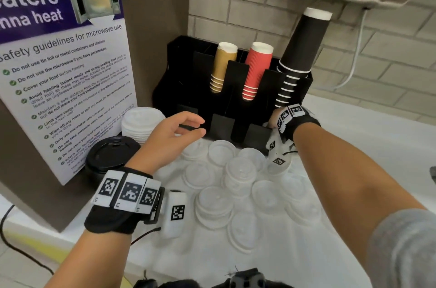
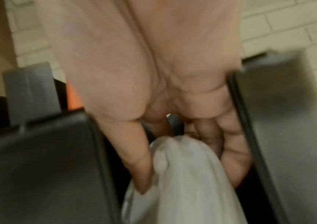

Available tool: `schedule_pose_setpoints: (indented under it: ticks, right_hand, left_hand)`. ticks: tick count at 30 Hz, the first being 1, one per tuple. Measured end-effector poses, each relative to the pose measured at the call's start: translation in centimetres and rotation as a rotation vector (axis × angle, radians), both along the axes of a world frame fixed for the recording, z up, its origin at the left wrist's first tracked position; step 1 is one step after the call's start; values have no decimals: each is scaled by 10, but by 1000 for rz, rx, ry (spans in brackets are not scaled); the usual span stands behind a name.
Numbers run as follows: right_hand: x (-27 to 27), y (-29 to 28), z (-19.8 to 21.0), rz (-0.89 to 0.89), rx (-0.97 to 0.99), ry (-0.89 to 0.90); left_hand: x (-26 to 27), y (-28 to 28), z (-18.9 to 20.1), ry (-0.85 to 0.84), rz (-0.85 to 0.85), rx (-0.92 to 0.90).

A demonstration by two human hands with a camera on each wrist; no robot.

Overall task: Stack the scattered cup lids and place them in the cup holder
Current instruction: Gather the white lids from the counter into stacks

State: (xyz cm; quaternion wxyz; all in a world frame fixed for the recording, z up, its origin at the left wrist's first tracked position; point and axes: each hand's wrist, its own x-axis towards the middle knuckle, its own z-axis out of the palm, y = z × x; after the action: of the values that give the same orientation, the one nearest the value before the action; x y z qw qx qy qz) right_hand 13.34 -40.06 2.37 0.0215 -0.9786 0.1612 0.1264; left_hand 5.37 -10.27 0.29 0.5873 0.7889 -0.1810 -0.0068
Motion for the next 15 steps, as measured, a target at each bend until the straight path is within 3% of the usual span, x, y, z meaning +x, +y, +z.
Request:
schedule_pose_setpoints:
  ticks: [3, 6, 8, 9, 11, 12, 13, 15]
  right_hand:
    - [-9, -1, 16, -3, 41, -117]
    - [-22, 1, 43, -119, 116, -260]
    - [-34, 2, 58, -165, 246, -394]
    - [-42, 6, 61, -151, 429, -466]
    - [-71, 24, 54, -129, 1040, -567]
    - [-86, 37, 45, -115, 1319, -516]
    - [-97, 52, 35, -86, 1500, -421]
    - [-112, 76, 12, -3, 1577, -254]
  left_hand:
    - [0, -7, -2, 12, -7, -30]
    - [-1, -18, -8, 36, 3, -76]
    - [-2, -27, -12, 89, 36, -149]
    - [-3, -32, -14, 143, 51, -211]
    - [-6, -42, -14, 328, 41, -377]
    - [-7, -46, -14, 454, 8, -482]
    - [-8, -50, -15, 581, -54, -595]
    - [-10, -54, -18, 780, -242, -808]
